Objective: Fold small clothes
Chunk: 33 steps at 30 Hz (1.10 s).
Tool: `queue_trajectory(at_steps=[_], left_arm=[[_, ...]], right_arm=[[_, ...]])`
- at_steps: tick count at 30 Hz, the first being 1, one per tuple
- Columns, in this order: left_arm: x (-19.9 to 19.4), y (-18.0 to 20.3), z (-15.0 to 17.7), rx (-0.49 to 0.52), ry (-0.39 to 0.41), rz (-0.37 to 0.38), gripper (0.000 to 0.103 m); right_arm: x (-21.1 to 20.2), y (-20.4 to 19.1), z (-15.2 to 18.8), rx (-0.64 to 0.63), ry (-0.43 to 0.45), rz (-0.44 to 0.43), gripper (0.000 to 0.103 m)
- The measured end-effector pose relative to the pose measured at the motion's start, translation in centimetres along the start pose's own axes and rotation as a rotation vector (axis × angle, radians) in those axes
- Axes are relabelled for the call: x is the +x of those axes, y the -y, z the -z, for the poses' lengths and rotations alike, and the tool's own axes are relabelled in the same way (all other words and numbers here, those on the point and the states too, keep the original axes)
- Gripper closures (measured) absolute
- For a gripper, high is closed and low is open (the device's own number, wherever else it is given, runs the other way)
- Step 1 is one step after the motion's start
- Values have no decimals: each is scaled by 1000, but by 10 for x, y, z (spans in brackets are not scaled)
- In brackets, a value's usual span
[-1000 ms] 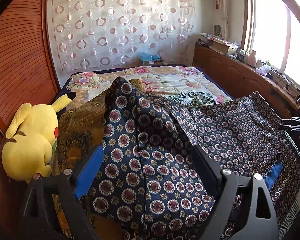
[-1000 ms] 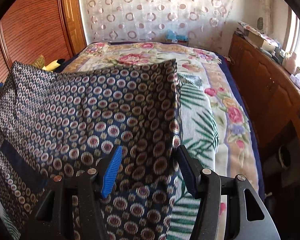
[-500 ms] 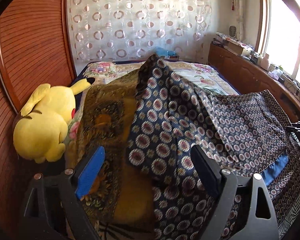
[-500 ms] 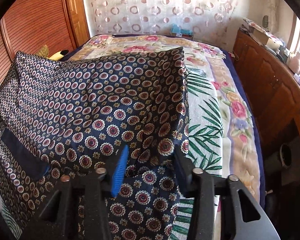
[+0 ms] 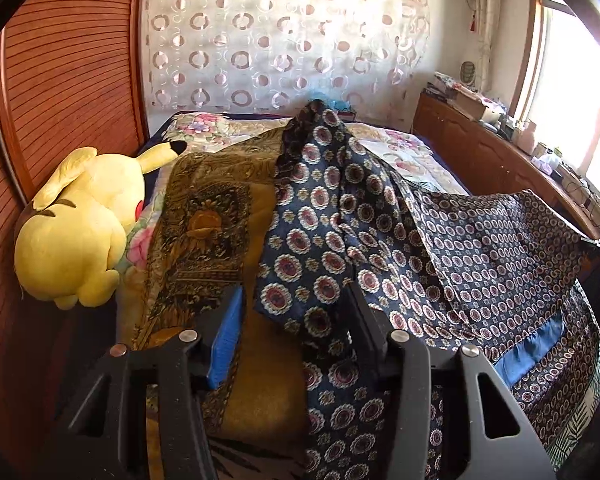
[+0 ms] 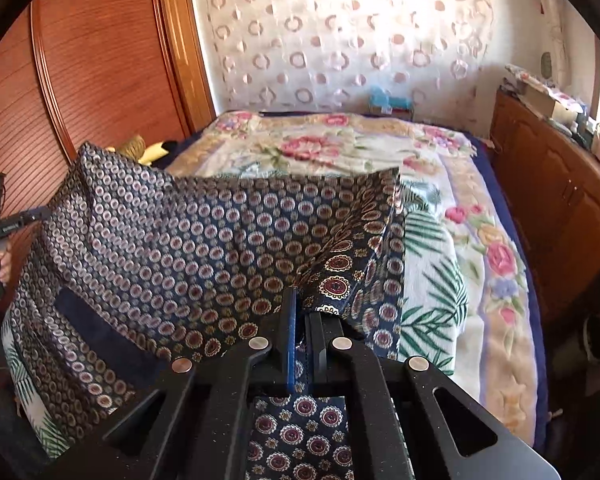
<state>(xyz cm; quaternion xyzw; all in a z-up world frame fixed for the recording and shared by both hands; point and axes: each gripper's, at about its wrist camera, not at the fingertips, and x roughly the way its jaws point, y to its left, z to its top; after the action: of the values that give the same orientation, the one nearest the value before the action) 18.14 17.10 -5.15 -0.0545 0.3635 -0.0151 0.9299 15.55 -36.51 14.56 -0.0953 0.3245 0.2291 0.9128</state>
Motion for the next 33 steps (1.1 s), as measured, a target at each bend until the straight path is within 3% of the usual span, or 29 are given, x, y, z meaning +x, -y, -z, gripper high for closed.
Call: queue_trajectory(at_steps=[2, 4, 7, 11, 20, 33], left_arm=[[3, 1, -1, 2, -4, -2, 65], [5, 2, -2, 2, -5, -1, 88], [-2, 6, -4, 14, 28, -11, 98], [-18, 16, -6, 54, 72, -9, 100], [-37, 25, -3, 57, 89, 15, 101], [-67, 24, 23, 39, 109, 23, 102]], right_arm=[[-2, -3, 4, -2, -1, 1, 100], [-3, -3, 9, -6, -6, 5, 100], [-3, -4, 10, -7, -9, 8, 100], [-5, -5, 7, -8, -10, 19, 101], [-8, -6, 5, -15, 1, 36, 101], [-55, -10, 25, -4, 67, 42, 101]])
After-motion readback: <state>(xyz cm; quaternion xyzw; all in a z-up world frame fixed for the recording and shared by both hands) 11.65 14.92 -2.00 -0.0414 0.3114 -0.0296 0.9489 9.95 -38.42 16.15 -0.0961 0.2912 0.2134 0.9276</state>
